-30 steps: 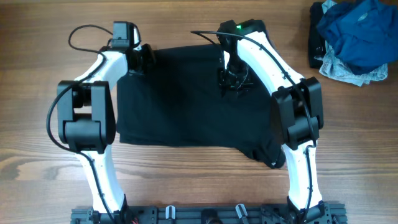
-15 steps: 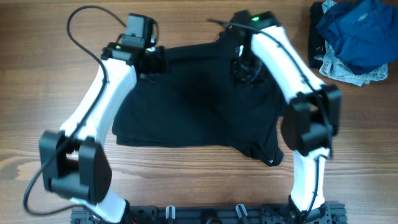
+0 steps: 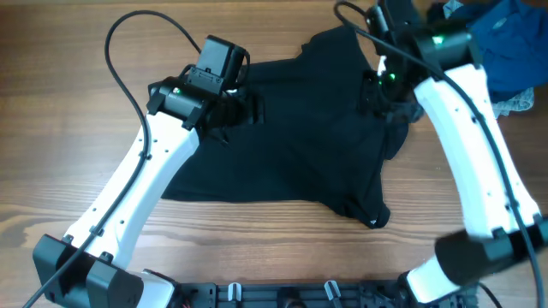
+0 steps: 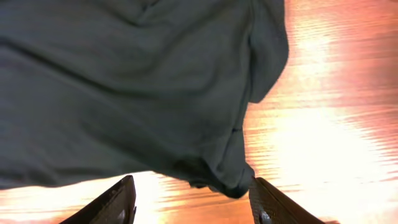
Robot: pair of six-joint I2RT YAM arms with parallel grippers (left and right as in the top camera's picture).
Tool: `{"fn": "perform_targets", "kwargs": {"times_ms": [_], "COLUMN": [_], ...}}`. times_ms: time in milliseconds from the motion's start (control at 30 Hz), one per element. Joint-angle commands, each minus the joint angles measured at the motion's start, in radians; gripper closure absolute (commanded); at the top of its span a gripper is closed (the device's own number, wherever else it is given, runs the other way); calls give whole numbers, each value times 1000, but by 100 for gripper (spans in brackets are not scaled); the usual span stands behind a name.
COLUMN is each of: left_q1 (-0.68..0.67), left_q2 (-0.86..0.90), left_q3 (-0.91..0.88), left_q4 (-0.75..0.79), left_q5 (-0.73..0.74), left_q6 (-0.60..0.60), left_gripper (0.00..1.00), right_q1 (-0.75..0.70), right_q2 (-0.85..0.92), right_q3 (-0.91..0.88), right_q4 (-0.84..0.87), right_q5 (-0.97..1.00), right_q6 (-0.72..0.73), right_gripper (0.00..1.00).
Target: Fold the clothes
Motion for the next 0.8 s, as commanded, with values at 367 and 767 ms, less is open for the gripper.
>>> {"fn": "perform_targets", "kwargs": {"times_ms": [367, 767], "left_q1": [262, 443], "left_q2": [-12, -5], "left_q3": [-248, -507], "left_q4": [-235, -42], "left_q5": [-57, -53], "left_q6": [-310, -356], "left_gripper": [0, 0], "right_q1": [5, 6], "right_q2": [-246, -246], "right_q3": [-768, -1147], "right_q4": [265, 579], "right_q5": [-177, -509], "right_q6": [249, 415], "right_gripper": [38, 32]}}
